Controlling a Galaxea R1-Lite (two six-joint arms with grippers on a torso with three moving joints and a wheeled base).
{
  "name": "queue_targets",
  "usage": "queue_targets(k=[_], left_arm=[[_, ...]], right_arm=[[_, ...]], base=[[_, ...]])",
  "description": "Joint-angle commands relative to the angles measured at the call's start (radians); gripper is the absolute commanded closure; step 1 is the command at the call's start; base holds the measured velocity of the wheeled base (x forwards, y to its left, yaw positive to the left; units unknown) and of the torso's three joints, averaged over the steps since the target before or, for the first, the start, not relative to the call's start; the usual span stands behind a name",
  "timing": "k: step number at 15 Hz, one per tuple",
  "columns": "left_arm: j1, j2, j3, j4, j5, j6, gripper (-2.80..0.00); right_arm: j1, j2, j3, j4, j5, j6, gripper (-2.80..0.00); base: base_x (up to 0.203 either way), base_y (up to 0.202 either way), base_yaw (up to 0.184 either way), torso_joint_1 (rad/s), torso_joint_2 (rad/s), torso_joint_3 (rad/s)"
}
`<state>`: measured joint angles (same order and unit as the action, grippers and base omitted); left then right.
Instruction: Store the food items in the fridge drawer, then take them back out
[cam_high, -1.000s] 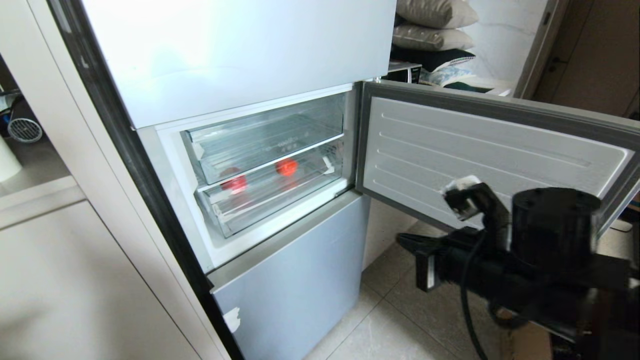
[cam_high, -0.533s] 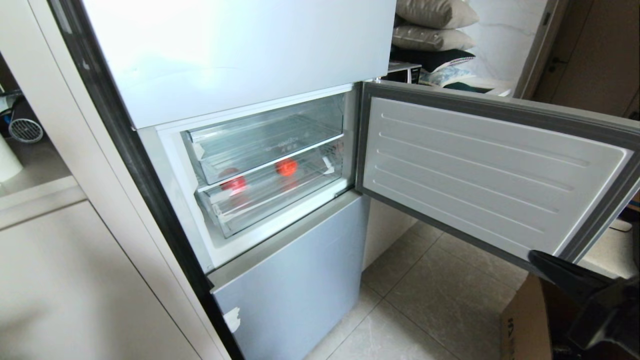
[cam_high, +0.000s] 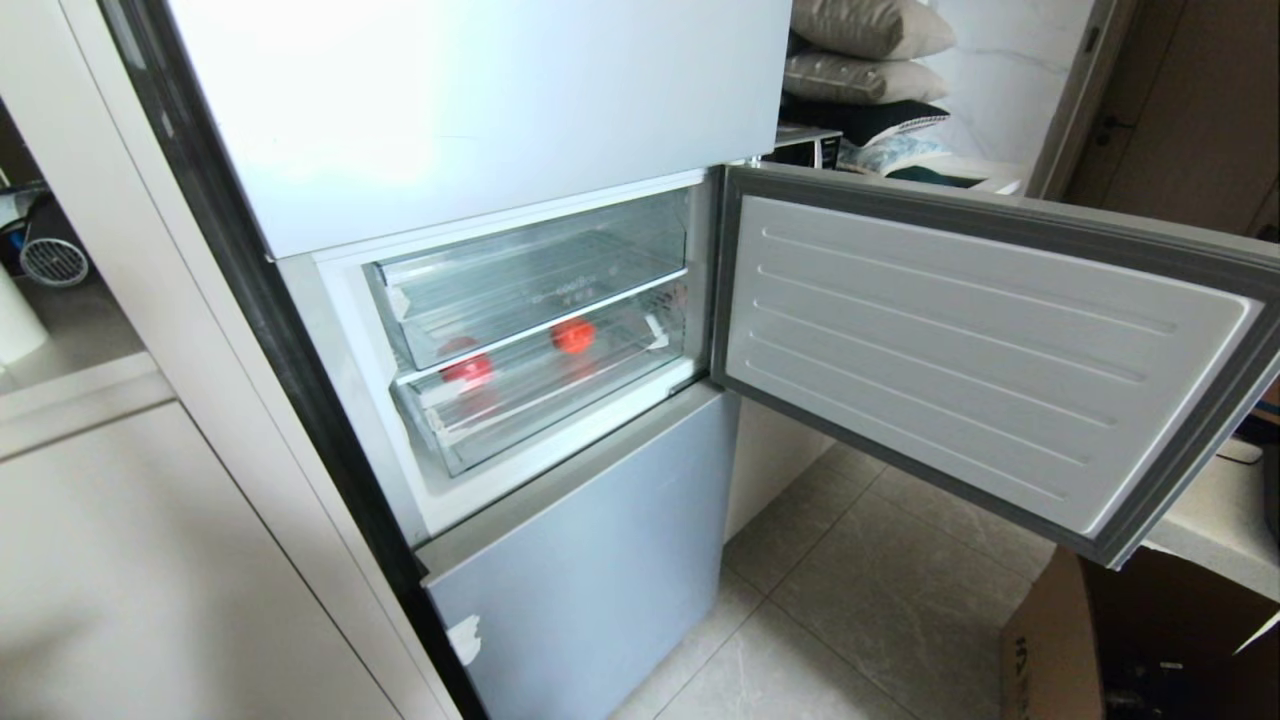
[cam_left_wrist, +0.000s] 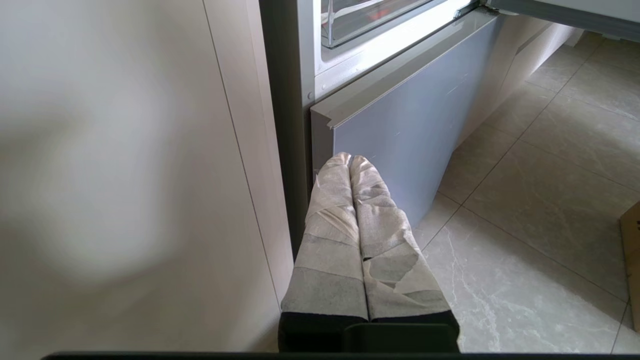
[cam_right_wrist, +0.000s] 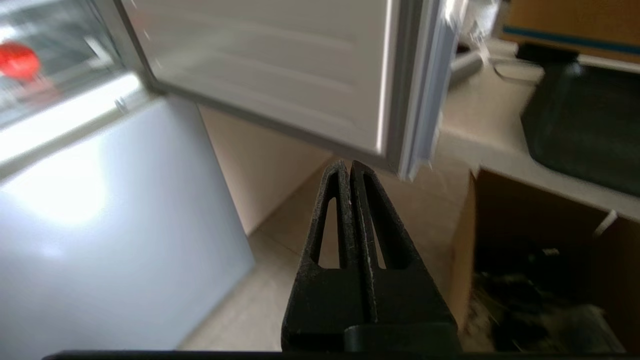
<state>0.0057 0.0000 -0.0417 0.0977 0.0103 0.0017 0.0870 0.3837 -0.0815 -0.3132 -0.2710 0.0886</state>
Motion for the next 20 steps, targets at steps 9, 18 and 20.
queue_targets(k=[9,18,20], left_arm=[[0.000,0.002,0.000,0.001,0.000,0.000,0.00],[0.000,0.002,0.000,0.001,0.000,0.000,0.00],[0.000,0.002,0.000,0.001,0.000,0.000,0.00]], right_arm=[[-0.082,-0.385,0.082,0.310,0.289,-0.156,0.00],[-0.082,-0.385,0.081,0.309,0.271,-0.098,0.00],[-0.082,-0.385,0.081,0.309,0.271,-0.096,0.00]], base=[[0.000,0.000,0.000,0.000,0.00,0.000],[0.000,0.000,0.000,0.000,0.00,0.000],[0.000,0.000,0.000,0.000,0.00,0.000]])
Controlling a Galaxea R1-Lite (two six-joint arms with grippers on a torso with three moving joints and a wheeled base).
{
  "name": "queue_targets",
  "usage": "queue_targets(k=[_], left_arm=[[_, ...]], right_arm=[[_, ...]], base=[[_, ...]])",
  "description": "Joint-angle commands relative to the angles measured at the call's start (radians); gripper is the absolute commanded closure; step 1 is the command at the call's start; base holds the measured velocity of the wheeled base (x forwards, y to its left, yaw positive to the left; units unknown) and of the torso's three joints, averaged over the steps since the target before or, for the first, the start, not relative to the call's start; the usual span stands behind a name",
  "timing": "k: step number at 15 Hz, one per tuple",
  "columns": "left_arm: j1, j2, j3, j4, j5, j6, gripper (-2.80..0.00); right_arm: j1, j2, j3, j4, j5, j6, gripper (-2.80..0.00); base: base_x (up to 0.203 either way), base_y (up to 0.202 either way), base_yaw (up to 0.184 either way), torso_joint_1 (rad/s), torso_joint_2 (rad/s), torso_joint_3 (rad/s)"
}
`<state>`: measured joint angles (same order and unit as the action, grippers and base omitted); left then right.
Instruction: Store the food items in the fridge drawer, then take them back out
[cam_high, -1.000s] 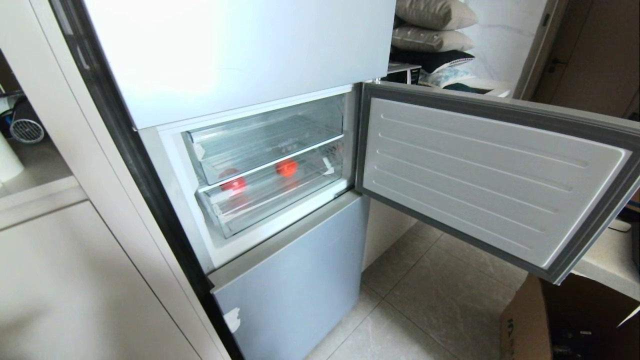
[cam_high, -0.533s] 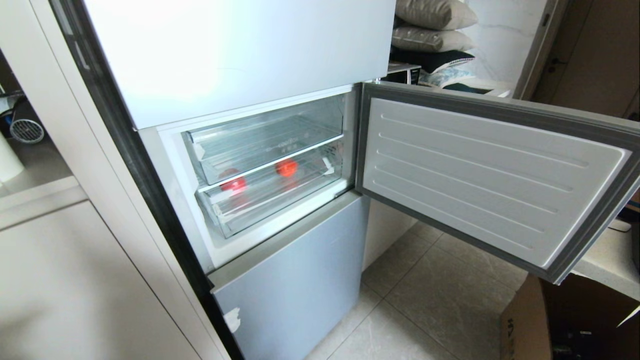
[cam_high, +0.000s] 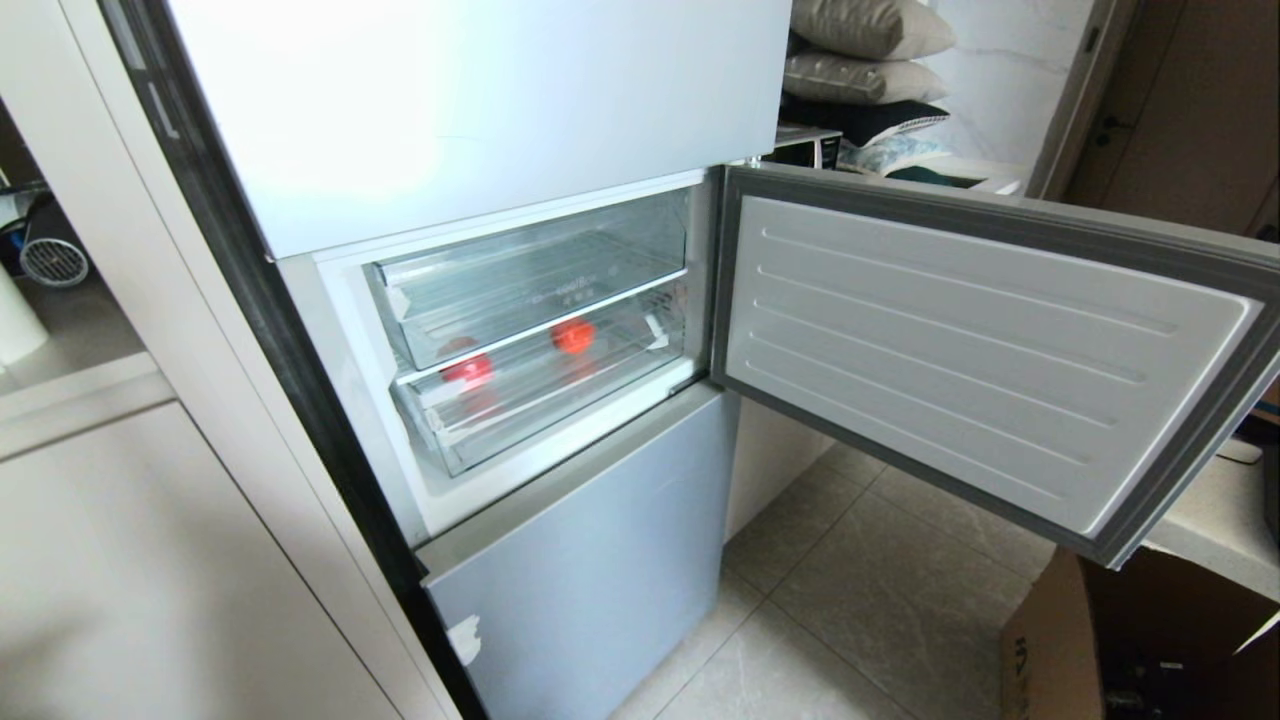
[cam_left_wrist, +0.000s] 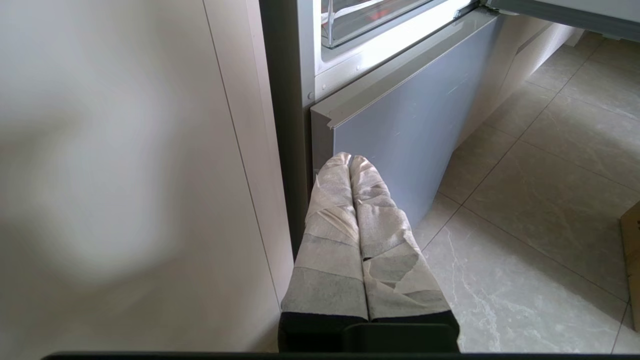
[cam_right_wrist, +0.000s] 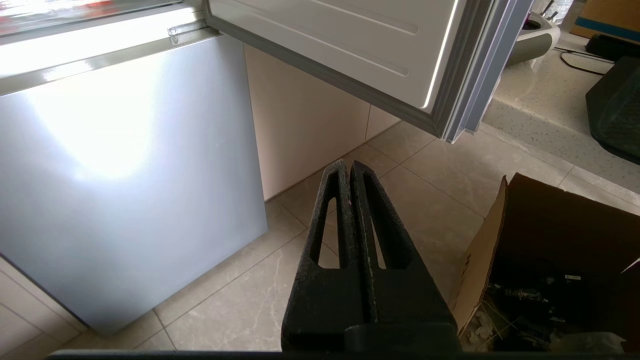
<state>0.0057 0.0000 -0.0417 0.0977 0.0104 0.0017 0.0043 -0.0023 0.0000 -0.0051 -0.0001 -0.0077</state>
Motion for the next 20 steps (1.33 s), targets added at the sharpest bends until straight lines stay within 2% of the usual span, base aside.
queue_targets(k=[1,16,17,18,20], left_arm=[[0.000,0.002,0.000,0.001,0.000,0.000,0.00],[0.000,0.002,0.000,0.001,0.000,0.000,0.00],[0.000,0.002,0.000,0.001,0.000,0.000,0.00],[0.000,0.002,-0.001,0.001,0.000,0.000,0.00],[0.000,0.002,0.000,0.001,0.000,0.000,0.00]], right_arm=[[0.000,0.002,0.000,0.001,0.000,0.002,0.00],[-0.004,0.006,-0.001,-0.002,-0.003,0.013,0.00],[-0.005,0.022,-0.032,0.000,-0.004,0.018,0.00],[-0.006,0.062,-0.094,0.002,-0.006,0.043,0.00],[-0.017,0.208,-0.213,0.001,-0.029,0.151,0.00]], base=[[0.000,0.000,0.000,0.000,0.00,0.000],[0.000,0.000,0.000,0.000,0.00,0.000],[0.000,0.000,0.000,0.000,0.00,0.000],[0.000,0.000,0.000,0.000,0.00,0.000],[0.000,0.000,0.000,0.000,0.00,0.000]])
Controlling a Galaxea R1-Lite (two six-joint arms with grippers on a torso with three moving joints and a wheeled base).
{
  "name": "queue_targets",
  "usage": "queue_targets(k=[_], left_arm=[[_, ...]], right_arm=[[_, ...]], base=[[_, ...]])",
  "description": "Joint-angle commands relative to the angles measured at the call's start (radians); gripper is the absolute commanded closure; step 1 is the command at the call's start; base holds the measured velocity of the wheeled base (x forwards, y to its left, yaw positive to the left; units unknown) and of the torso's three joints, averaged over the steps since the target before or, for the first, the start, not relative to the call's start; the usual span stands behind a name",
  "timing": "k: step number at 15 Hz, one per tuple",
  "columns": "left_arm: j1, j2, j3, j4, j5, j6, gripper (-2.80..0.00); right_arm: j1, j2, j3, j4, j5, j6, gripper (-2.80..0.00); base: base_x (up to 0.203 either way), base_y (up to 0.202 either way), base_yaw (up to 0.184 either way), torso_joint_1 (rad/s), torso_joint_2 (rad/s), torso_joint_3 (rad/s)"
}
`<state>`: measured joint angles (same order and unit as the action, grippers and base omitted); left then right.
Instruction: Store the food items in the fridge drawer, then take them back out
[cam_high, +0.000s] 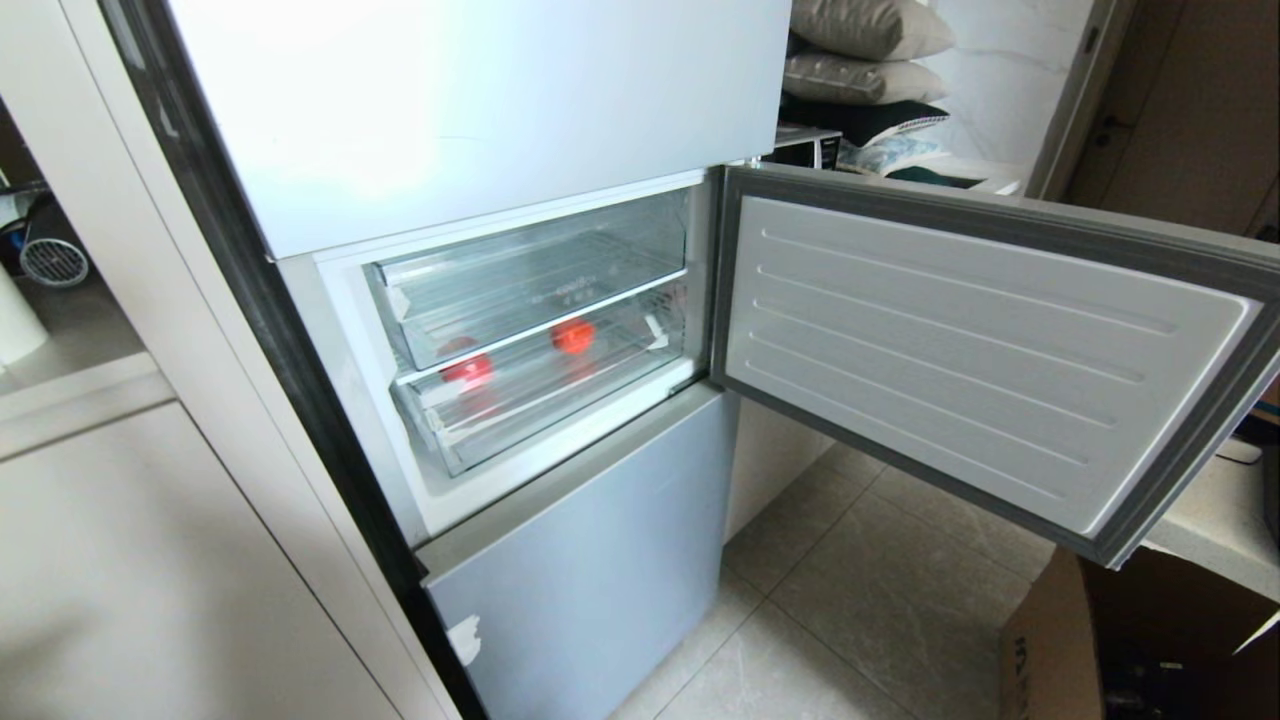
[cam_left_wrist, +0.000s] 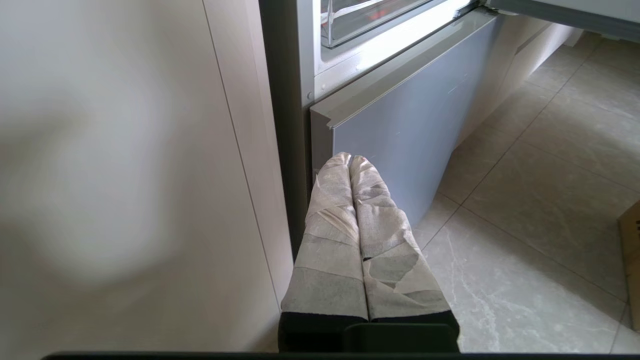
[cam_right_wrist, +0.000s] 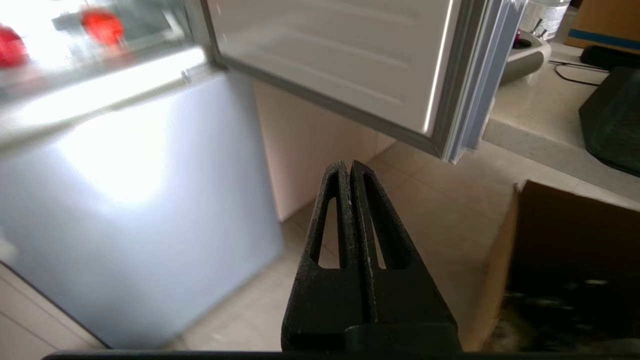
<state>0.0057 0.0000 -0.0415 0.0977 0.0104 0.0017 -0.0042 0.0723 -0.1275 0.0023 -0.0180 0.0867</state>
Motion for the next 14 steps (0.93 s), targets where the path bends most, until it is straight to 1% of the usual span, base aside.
queue_targets(k=[1,2,3,4,5,7,8,9,10,11,13,14], left_arm=[[0.000,0.002,0.000,0.001,0.000,0.000,0.00],[0.000,0.002,0.000,0.001,0.000,0.000,0.00],[0.000,0.002,0.000,0.001,-0.001,0.000,0.00],[0.000,0.002,0.000,0.001,0.000,0.000,0.00],[0.000,0.002,0.000,0.001,0.000,0.000,0.00],[0.000,0.002,0.000,0.001,0.000,0.000,0.00],[0.000,0.002,0.000,0.001,0.000,0.000,0.00],[0.000,0.002,0.000,0.001,0.000,0.000,0.00],[0.000,0.002,0.000,0.001,0.000,0.000,0.00],[0.000,0.002,0.000,0.001,0.000,0.000,0.00],[0.000,0.002,-0.001,0.001,0.000,0.000,0.00],[0.000,0.002,0.000,0.001,0.000,0.000,0.00]], right_arm=[[-0.025,0.231,-0.146,-0.008,-0.032,0.123,0.00],[-0.056,0.337,-0.211,-0.016,-0.049,0.199,0.00],[-0.114,0.446,-0.266,-0.039,-0.059,0.266,0.00],[-0.195,0.536,-0.297,-0.083,-0.055,0.307,0.00],[-0.318,0.622,-0.317,-0.159,-0.032,0.340,0.00],[-0.565,0.758,-0.336,-0.308,0.062,0.378,0.00],[-0.688,0.824,-0.344,-0.376,0.132,0.392,0.00],[-0.791,0.891,-0.355,-0.432,0.200,0.402,0.00],[-0.864,0.961,-0.367,-0.477,0.250,0.409,0.00],[-0.903,1.027,-0.378,-0.529,0.286,0.414,0.00],[-0.930,1.153,-0.384,-0.636,0.321,0.432,0.00],[-0.936,1.215,-0.390,-0.682,0.328,0.468,0.00]], base=[[0.000,0.000,0.000,0.000,0.00,0.000],[0.000,0.000,0.000,0.000,0.00,0.000],[0.000,0.000,0.000,0.000,0.00,0.000],[0.000,0.000,0.000,0.000,0.00,0.000],[0.000,0.000,0.000,0.000,0.00,0.000],[0.000,0.000,0.000,0.000,0.00,0.000],[0.000,0.000,0.000,0.000,0.00,0.000],[0.000,0.000,0.000,0.000,0.00,0.000],[0.000,0.000,0.000,0.000,0.00,0.000],[0.000,0.000,0.000,0.000,0.00,0.000],[0.000,0.000,0.000,0.000,0.00,0.000],[0.000,0.000,0.000,0.000,0.00,0.000]])
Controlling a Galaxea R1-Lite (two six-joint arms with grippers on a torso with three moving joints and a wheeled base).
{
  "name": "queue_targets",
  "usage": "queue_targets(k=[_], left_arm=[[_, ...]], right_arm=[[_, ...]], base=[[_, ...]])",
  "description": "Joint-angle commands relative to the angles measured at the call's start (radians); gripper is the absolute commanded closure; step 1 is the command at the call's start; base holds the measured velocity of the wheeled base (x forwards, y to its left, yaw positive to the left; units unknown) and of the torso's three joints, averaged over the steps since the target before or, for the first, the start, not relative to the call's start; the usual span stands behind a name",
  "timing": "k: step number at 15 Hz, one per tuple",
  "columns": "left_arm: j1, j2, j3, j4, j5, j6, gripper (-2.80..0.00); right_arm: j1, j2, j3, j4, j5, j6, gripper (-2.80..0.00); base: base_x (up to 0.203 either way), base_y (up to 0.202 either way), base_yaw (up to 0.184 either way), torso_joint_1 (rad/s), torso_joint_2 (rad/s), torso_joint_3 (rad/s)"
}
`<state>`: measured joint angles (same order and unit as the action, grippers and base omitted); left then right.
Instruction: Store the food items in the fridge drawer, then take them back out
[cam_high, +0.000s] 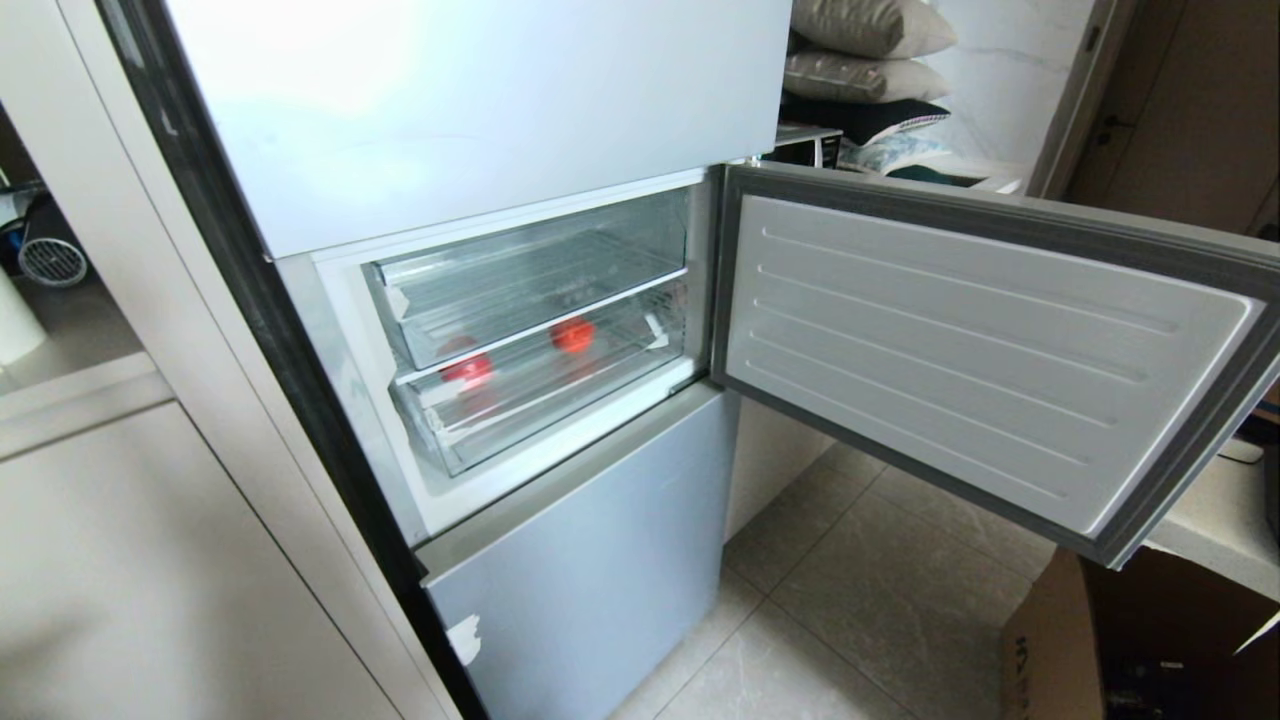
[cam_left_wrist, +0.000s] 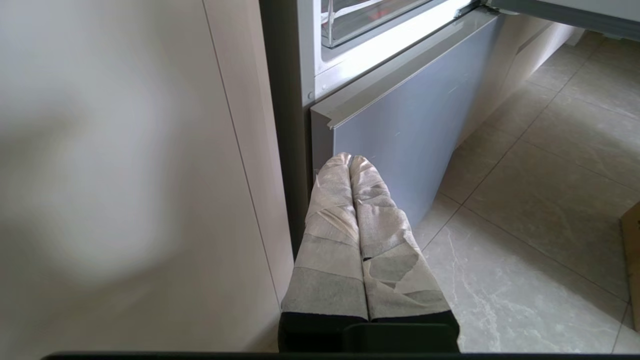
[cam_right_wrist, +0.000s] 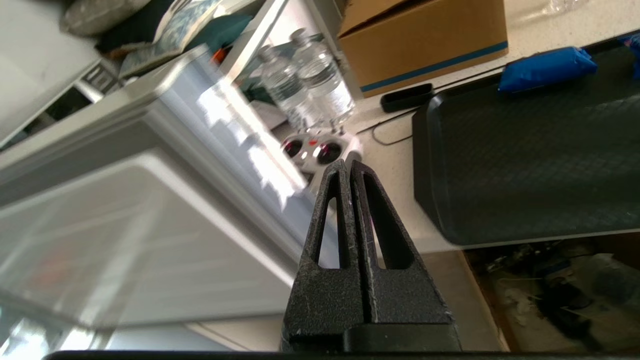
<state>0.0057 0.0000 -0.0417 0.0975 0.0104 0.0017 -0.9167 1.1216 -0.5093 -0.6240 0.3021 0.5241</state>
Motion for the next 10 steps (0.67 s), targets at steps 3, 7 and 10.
queue_targets(k=[3,7,10], left_arm=[[0.000,0.002,0.000,0.001,0.000,0.000,0.00],[0.000,0.002,0.000,0.001,0.000,0.000,0.00],[0.000,0.002,0.000,0.001,-0.001,0.000,0.00]], right_arm=[[-0.028,0.366,-0.088,-0.179,0.041,0.152,0.00],[-0.002,0.609,-0.341,-0.221,0.177,0.351,0.00],[0.041,0.724,-0.474,-0.226,0.346,0.486,0.00]], base=[[0.000,0.000,0.000,0.000,0.00,0.000],[0.000,0.000,0.000,0.000,0.00,0.000],[0.000,0.000,0.000,0.000,0.00,0.000]])
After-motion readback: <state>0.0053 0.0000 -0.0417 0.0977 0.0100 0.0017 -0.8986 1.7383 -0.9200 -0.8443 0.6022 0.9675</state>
